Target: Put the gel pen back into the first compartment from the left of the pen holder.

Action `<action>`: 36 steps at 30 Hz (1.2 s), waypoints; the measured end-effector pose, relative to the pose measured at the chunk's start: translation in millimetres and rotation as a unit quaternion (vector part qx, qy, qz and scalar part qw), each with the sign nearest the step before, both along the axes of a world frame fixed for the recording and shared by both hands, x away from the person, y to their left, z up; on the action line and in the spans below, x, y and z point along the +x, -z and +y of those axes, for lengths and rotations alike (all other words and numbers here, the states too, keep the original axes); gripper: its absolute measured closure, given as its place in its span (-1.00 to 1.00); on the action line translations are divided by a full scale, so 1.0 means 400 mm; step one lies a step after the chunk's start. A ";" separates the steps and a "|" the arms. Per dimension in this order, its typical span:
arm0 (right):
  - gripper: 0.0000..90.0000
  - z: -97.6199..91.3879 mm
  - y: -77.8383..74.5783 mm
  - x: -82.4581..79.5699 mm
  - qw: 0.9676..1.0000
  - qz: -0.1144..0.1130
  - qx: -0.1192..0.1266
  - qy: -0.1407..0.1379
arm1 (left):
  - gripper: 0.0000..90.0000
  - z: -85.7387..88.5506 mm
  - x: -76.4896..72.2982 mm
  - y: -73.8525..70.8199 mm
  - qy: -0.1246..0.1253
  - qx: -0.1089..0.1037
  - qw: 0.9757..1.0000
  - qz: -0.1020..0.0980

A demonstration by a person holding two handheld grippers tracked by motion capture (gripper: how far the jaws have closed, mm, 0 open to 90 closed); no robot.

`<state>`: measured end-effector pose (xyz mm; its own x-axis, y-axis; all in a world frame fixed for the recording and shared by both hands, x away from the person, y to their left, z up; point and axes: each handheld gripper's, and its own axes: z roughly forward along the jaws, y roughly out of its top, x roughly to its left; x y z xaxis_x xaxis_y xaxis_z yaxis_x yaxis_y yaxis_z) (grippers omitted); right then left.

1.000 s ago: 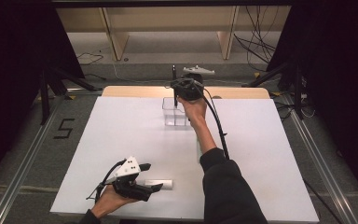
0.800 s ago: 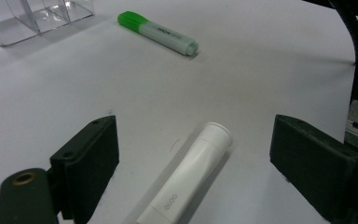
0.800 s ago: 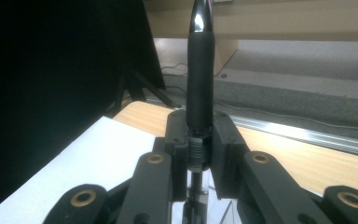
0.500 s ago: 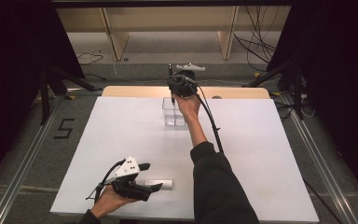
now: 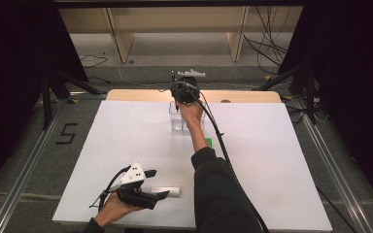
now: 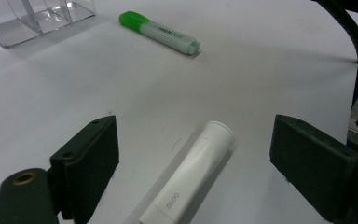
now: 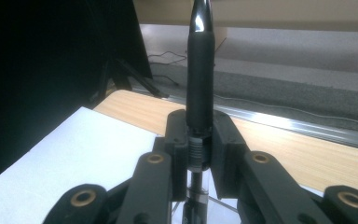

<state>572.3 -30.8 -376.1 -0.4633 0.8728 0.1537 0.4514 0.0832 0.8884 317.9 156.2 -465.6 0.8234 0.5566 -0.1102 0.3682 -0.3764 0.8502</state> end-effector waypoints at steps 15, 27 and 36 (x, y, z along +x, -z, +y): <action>0.76 0.015 0.026 0.001 1.000 0.010 -0.019 -0.007 | -0.66 0.004 0.003 0.002 -0.003 -0.001 1.000 0.000; 0.12 0.012 0.030 -0.001 0.999 0.017 -0.030 -0.010 | -0.66 0.007 0.004 0.003 -0.004 0.000 1.000 0.003; -0.14 -0.047 -0.028 -0.030 0.999 0.010 -0.032 -0.003 | -0.66 0.006 0.005 0.004 -0.006 -0.002 1.000 0.008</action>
<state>560.4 -49.6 -364.7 -0.4654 0.8786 0.1072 0.4689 0.1420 0.8717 319.9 158.4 -467.0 0.8146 0.5663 -0.1253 0.3858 -0.3678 0.8461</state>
